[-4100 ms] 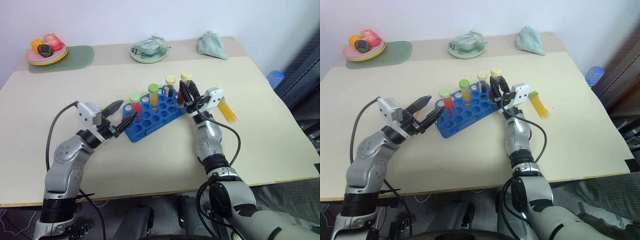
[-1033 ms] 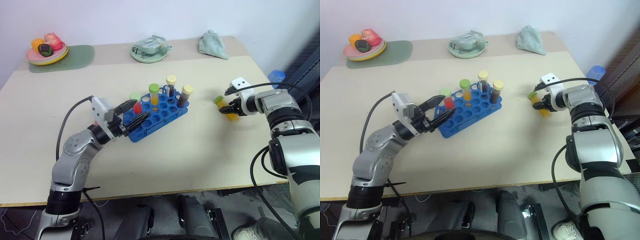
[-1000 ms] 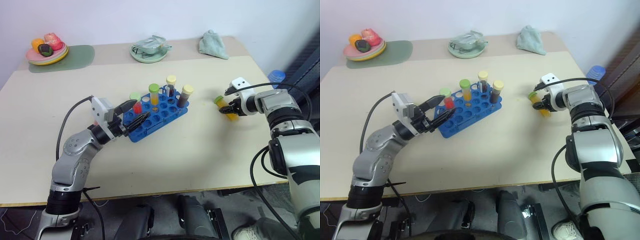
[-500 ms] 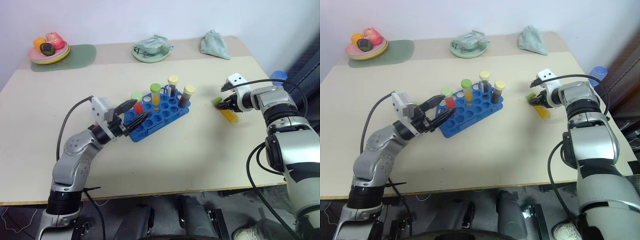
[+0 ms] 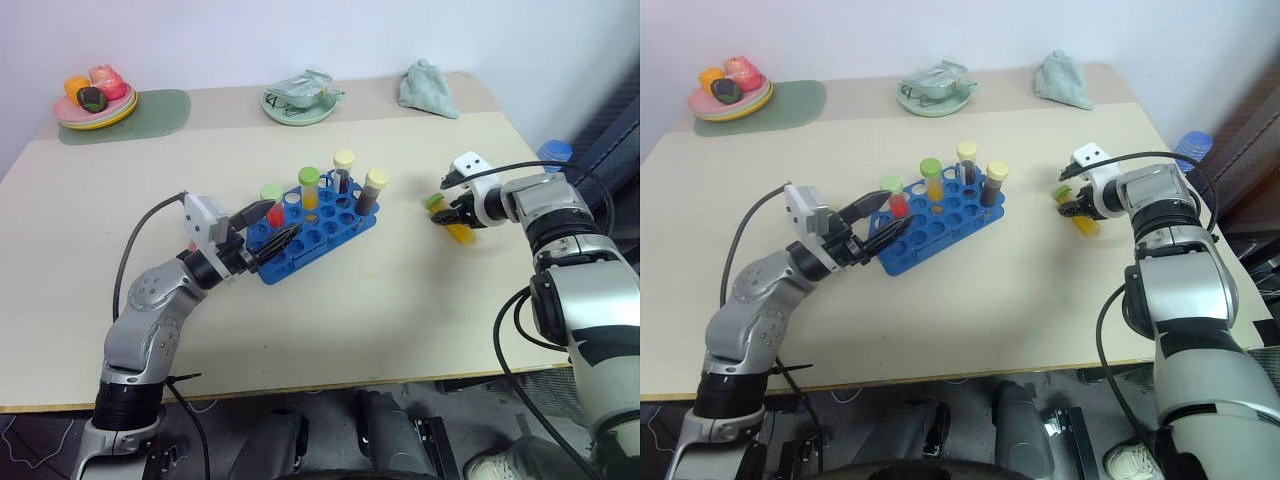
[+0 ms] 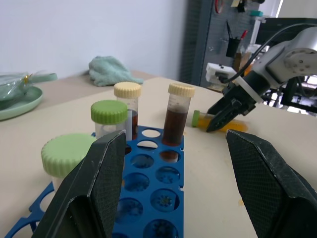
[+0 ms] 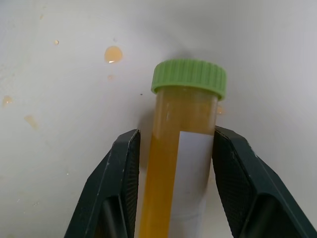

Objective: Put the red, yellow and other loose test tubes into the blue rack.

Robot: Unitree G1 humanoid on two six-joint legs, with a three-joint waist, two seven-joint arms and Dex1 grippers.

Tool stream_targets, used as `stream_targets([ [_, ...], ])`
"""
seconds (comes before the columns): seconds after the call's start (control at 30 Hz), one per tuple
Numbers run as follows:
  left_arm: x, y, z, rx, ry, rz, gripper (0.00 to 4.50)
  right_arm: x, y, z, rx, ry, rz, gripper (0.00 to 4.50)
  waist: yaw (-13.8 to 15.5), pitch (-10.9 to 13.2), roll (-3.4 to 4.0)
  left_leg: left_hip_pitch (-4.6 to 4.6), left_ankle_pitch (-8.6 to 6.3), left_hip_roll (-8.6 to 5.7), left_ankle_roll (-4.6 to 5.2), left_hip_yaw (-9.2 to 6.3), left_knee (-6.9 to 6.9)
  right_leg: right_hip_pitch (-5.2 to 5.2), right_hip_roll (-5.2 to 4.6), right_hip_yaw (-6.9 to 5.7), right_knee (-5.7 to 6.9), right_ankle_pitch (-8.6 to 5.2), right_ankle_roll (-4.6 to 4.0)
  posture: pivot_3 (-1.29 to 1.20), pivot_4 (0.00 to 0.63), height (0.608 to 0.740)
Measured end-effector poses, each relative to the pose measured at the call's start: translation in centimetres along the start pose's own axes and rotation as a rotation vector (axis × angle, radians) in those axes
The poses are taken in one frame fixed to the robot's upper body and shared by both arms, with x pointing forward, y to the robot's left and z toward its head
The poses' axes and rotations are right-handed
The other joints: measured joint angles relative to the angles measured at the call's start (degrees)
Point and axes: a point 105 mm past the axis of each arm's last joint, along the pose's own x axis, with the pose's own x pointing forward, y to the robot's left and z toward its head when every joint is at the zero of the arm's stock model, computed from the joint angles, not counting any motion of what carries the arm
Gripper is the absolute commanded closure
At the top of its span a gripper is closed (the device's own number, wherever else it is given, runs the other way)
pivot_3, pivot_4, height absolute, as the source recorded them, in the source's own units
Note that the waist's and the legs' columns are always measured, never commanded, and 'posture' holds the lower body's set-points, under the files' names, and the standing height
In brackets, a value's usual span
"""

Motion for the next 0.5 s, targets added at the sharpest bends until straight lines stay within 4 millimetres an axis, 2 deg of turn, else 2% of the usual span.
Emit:
stream_targets([
  [0.07,0.0,-0.01,-0.05,-0.003,0.003,-0.001,1.23,0.01,0.0,-0.04,-0.004,0.002,0.001,2.33,0.0,0.0,0.0,0.0,0.0,0.0,0.0,0.0,0.0,0.0,0.0,0.0,0.0,0.0,0.0,0.0,0.15,0.74],
  [0.2,0.0,-0.01,-0.15,-0.008,0.009,-0.001,1.23,0.06,0.09,-0.13,-0.012,0.001,0.008,3.58,0.0,0.0,0.0,0.01,0.0,0.0,0.0,0.0,0.0,0.01,0.0,0.0,0.0,0.0,0.0,0.0,0.15,0.74],
  [0.23,0.0,-0.01,-0.15,-0.008,0.009,-0.001,1.23,0.07,0.1,-0.14,-0.014,0.001,0.009,3.7,0.0,0.0,0.0,0.02,0.0,0.0,0.0,0.0,0.01,0.02,0.0,0.0,0.0,0.0,0.0,0.0,0.15,0.74],
  [0.5,-0.02,-0.01,-0.18,-0.008,0.01,0.0,1.23,-0.21,0.4,-0.38,-0.068,-0.026,0.056,3.7,0.1,0.0,0.0,0.0,0.0,0.0,0.0,-0.01,0.0,0.01,0.0,-0.01,-0.02,0.0,0.0,0.0,0.15,0.74],
])
